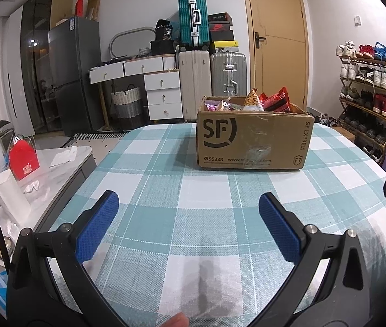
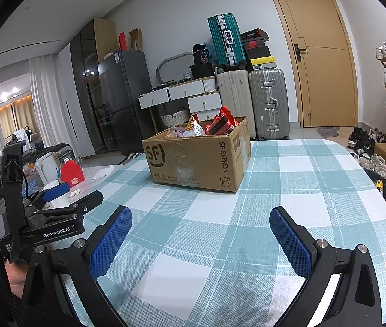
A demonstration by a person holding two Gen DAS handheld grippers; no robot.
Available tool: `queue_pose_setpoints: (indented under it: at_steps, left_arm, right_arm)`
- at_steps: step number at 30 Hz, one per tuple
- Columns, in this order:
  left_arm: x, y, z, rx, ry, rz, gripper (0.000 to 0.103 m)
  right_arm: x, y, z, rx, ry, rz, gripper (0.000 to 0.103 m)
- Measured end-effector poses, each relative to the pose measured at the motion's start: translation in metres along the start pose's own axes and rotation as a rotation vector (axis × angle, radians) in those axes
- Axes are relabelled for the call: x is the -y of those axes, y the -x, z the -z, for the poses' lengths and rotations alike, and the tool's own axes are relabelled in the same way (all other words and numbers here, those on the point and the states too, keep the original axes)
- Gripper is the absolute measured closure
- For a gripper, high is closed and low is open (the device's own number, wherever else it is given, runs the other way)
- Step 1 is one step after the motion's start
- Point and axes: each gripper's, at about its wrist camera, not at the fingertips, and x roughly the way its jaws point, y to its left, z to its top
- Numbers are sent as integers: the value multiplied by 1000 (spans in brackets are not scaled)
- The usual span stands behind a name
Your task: Organize snacks
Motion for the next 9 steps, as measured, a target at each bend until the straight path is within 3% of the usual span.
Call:
queue_pose_setpoints:
  at_steps: [9]
  left_arm:
    - [-4,-8,0,-23,23,12,0]
  right_arm:
    - [2,-2,3,-5,-17,2,0]
